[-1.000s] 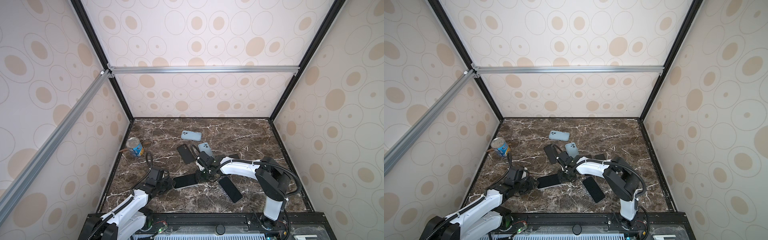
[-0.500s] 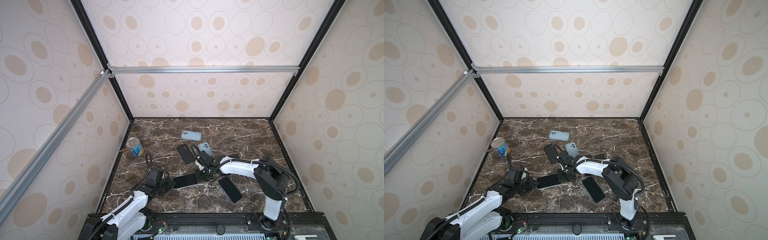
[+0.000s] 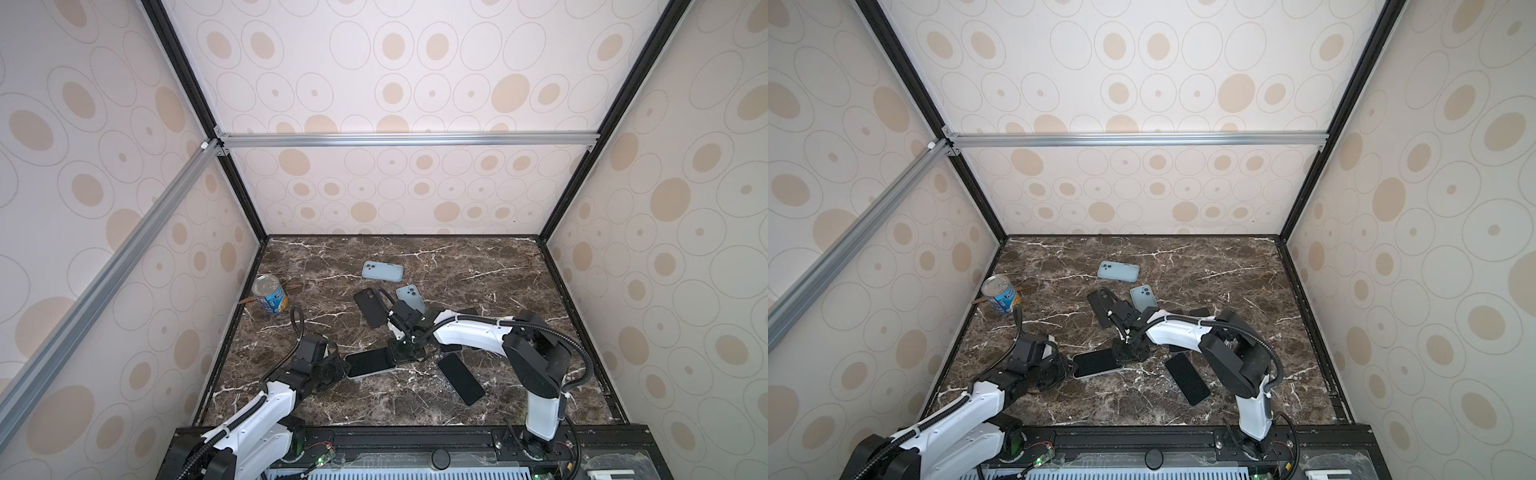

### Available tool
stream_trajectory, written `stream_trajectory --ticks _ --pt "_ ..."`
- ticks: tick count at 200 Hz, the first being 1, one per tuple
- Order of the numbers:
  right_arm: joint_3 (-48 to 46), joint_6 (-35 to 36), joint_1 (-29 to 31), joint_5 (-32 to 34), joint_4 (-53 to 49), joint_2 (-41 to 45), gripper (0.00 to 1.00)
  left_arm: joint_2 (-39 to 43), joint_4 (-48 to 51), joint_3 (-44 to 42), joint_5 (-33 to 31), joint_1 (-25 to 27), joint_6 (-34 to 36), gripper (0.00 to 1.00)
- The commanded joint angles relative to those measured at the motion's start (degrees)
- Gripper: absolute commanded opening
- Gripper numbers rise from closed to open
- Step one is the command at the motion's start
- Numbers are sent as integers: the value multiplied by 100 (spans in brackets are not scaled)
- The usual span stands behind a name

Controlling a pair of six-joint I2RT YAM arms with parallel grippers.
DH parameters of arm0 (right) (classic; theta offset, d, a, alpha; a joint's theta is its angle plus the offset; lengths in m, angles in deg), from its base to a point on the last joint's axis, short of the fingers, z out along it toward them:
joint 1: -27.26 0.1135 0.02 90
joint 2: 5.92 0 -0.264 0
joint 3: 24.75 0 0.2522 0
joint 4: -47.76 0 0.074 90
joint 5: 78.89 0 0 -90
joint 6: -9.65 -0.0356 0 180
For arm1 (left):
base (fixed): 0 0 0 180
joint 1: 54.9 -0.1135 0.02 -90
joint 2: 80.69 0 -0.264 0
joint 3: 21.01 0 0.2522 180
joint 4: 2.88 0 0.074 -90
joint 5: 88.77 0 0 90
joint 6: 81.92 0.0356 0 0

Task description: Put the phone into the phone case

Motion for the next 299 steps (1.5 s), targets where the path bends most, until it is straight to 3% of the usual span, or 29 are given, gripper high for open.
stream_trajectory --ticks 1,114,157,217,251,299 --pt "-548 213 364 202 -276 -1266 13 -136 49 -99 78 18 -58 21" --pt "-617 -27 298 -442 439 -1569 9 -146 112 -100 0 20 -103 21" --pt "-167 220 304 -8 -364 -1410 9 -86 142 -53 -27 16 -138 21" --pt "885 638 249 498 -1327 -92 17 -184 413 793 -591 -52 302 27" --pt "1387 896 38 428 -1711 255 21 -618 323 1068 -588 -149 539 27" --pt "1383 1082 -475 -25 -1570 191 22 -743 308 1026 -394 -173 544 27"
